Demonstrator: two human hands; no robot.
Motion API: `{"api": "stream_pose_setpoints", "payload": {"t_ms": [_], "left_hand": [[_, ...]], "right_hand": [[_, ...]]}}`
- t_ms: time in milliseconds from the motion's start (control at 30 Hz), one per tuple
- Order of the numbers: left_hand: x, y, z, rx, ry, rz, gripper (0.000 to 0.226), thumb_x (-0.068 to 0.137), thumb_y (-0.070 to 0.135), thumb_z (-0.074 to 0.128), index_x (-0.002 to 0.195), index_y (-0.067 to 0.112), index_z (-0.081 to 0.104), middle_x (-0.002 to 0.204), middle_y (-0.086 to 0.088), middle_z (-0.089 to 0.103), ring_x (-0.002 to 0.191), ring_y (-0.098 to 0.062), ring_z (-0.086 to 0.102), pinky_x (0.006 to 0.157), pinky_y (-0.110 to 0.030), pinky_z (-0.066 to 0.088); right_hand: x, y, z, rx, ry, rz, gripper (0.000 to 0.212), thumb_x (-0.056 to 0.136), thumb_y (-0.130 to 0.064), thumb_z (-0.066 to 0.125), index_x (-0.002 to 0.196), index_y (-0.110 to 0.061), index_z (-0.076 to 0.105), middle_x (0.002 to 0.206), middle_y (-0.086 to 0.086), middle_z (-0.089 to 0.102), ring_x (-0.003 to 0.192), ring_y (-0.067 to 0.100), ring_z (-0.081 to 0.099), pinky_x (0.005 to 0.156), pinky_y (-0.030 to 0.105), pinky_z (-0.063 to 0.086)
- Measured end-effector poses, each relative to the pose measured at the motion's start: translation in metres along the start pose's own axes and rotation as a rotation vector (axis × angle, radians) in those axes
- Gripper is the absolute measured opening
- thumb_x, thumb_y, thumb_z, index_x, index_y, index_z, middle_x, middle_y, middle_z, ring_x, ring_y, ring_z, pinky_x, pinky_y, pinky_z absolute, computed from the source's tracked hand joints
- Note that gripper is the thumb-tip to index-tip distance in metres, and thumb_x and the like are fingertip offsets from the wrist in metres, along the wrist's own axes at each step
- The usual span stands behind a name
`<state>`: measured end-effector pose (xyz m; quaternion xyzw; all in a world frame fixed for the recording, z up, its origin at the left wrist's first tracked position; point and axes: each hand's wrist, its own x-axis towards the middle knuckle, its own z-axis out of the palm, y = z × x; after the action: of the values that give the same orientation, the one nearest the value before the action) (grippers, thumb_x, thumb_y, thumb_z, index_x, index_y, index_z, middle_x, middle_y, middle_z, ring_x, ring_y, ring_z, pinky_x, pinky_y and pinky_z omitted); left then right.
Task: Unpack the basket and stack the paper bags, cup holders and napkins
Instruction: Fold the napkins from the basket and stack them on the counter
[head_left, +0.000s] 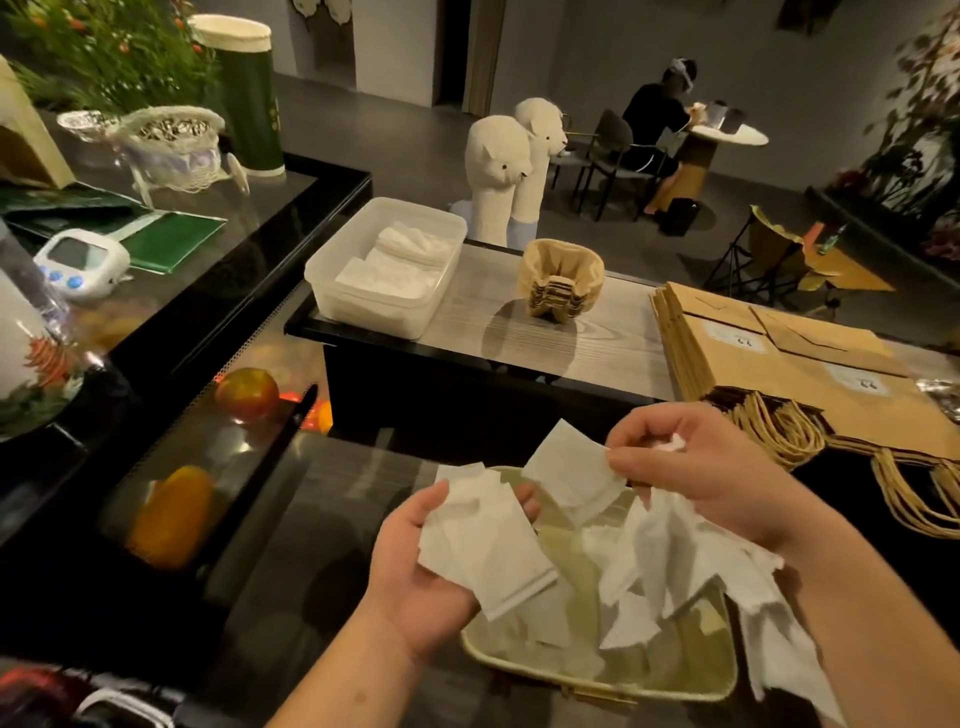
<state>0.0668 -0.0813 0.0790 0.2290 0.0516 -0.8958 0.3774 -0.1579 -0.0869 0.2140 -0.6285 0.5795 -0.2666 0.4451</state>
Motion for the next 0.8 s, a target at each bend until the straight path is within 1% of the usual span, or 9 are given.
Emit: {"api": "stream_pose_setpoints", "payload": {"t_ms": [100, 233, 300, 367, 467, 567, 633, 700, 800], "left_hand": [[0.014, 0.008, -0.001, -0.033, -0.025, 0.043, 0.065, 0.095, 0.034, 0.051, 0.146, -0.004, 0.048, 0.145, -0.034, 0.051, 0.137, -0.049, 0.049, 0.122, -0.059, 0.024], [0.03, 0.019, 0.006, 0.096, -0.037, 0.128, 0.061, 0.094, 0.043, 0.053, 0.143, 0.007, 0.056, 0.14, -0.029, 0.059, 0.132, -0.045, 0.055, 0.12, -0.059, 0.029], [0.036, 0.021, 0.012, 0.156, -0.075, 0.116, 0.062, 0.094, 0.049, 0.051, 0.139, 0.008, 0.062, 0.139, -0.028, 0.06, 0.132, -0.045, 0.055, 0.12, -0.06, 0.029], [0.041, 0.017, 0.017, 0.193, -0.119, 0.064, 0.062, 0.098, 0.053, 0.046, 0.132, 0.006, 0.068, 0.139, -0.028, 0.06, 0.13, -0.044, 0.057, 0.116, -0.058, 0.035], [0.049, 0.009, 0.02, 0.175, -0.168, 0.003, 0.065, 0.101, 0.054, 0.047, 0.146, 0.009, 0.055, 0.152, -0.024, 0.049, 0.144, -0.041, 0.043, 0.122, -0.054, 0.03], [0.053, 0.007, 0.019, 0.144, -0.169, -0.008, 0.066, 0.097, 0.051, 0.051, 0.144, 0.005, 0.057, 0.151, -0.024, 0.051, 0.142, -0.041, 0.046, 0.123, -0.052, 0.028], [0.055, 0.01, 0.02, 0.102, -0.148, 0.026, 0.061, 0.097, 0.048, 0.051, 0.141, 0.007, 0.061, 0.146, -0.023, 0.056, 0.133, -0.041, 0.056, 0.119, -0.054, 0.034], [0.056, 0.017, 0.02, 0.073, -0.122, 0.1, 0.055, 0.098, 0.046, 0.049, 0.137, 0.012, 0.065, 0.142, -0.022, 0.06, 0.126, -0.041, 0.062, 0.113, -0.056, 0.038], [0.057, 0.022, 0.019, 0.089, -0.097, 0.173, 0.054, 0.096, 0.048, 0.047, 0.135, 0.016, 0.067, 0.143, -0.02, 0.06, 0.133, -0.04, 0.057, 0.12, -0.059, 0.03]], "right_hand": [[0.001, -0.014, -0.013, -0.194, -0.178, -0.075, 0.009, 0.086, -0.02, 0.075, 0.08, -0.024, 0.078, 0.079, -0.002, 0.072, 0.072, 0.006, 0.066, 0.074, 0.019, 0.053], [0.006, -0.024, -0.021, -0.369, -0.426, -0.022, 0.007, 0.089, -0.026, 0.076, 0.084, -0.031, 0.078, 0.087, -0.01, 0.071, 0.083, 0.005, 0.067, 0.083, 0.023, 0.053], [0.015, -0.025, -0.018, -0.409, -0.461, 0.023, 0.007, 0.089, -0.028, 0.076, 0.085, -0.033, 0.077, 0.088, -0.018, 0.07, 0.086, -0.001, 0.065, 0.083, 0.022, 0.051], [0.029, -0.021, -0.008, -0.433, -0.371, 0.037, 0.004, 0.089, -0.031, 0.076, 0.086, -0.033, 0.077, 0.092, -0.025, 0.07, 0.095, -0.008, 0.064, 0.09, 0.023, 0.05], [0.055, -0.01, 0.014, -0.555, -0.202, -0.002, 0.004, 0.089, -0.039, 0.075, 0.09, -0.037, 0.076, 0.097, -0.024, 0.069, 0.097, -0.004, 0.063, 0.094, 0.032, 0.054], [0.07, 0.003, 0.024, -0.666, -0.102, -0.006, 0.022, 0.088, -0.048, 0.072, 0.109, -0.043, 0.069, 0.099, -0.028, 0.062, 0.103, -0.002, 0.058, 0.094, 0.03, 0.051], [0.073, 0.013, 0.02, -0.539, 0.025, 0.063, 0.027, 0.084, -0.053, 0.073, 0.107, -0.044, 0.064, 0.091, -0.025, 0.065, 0.098, 0.001, 0.061, 0.086, 0.03, 0.053], [0.071, 0.029, 0.016, -0.368, 0.142, 0.168, 0.026, 0.081, -0.06, 0.072, 0.093, -0.038, 0.066, 0.084, -0.019, 0.069, 0.087, 0.003, 0.064, 0.075, 0.03, 0.053], [0.066, 0.046, 0.022, -0.31, -0.03, 0.303, 0.029, 0.088, -0.063, 0.063, 0.086, -0.036, 0.073, 0.089, -0.015, 0.074, 0.083, 0.002, 0.069, 0.081, 0.036, 0.058]]}}
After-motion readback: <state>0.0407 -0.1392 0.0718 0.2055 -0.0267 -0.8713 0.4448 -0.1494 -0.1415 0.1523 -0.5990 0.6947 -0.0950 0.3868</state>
